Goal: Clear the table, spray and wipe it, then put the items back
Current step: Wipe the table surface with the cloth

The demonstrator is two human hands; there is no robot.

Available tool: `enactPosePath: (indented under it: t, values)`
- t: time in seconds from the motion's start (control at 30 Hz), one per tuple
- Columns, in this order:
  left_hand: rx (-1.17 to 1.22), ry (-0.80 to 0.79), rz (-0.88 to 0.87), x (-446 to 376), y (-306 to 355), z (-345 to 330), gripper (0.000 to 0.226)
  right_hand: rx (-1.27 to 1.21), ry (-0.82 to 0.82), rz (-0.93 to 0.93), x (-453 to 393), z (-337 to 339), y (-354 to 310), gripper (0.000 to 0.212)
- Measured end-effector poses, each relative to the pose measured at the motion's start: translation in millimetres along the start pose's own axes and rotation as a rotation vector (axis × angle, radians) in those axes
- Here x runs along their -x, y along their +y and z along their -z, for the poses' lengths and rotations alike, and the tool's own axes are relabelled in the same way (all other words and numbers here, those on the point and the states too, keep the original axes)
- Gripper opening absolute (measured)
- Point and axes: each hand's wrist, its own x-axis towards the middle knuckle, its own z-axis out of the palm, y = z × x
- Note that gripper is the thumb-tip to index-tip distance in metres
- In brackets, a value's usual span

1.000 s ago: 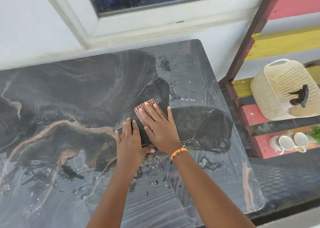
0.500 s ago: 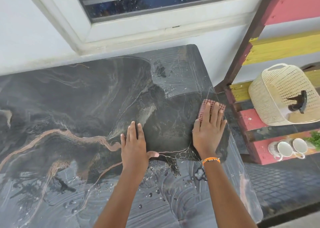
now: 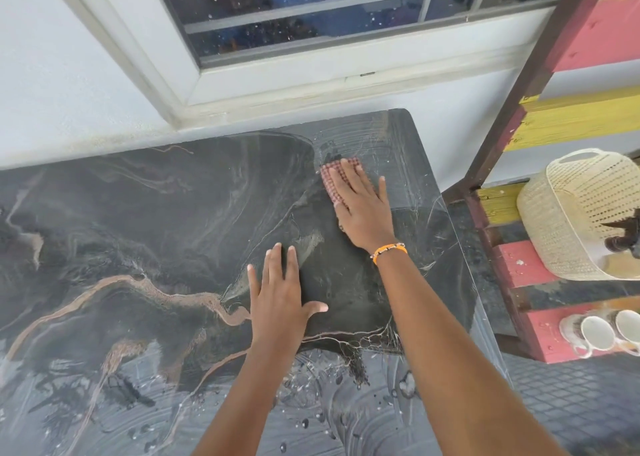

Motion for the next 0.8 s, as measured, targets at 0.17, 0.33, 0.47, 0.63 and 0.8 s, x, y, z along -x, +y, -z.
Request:
enactPosePath:
  t: [0.17,0.33,0.47,0.63,0.8]
  values:
    - [-0.021,-0.036,-0.052,-27,2,7,0.102,-0.009,0.096,-0.293,19,32,77,0.054]
    - [0.039,-0.068,-0.053,-31,1,7,0.103,-0.03,0.179,-0.46,63,21,59,0.063]
    - [0.046,-0.064,-0.06,-34,-1,4,0.105,-0.027,0.084,-0.214,43,-6,-6,0.064]
    - [0.01,-0.068,-0.043,-40,-2,4,0.103,-0.002,-0.052,0.131,-31,-15,-41,0.055]
    - [-0.006,-0.001,0.002,-56,-5,14,0.103,0.017,-0.005,0.068,-69,6,9,0.054]
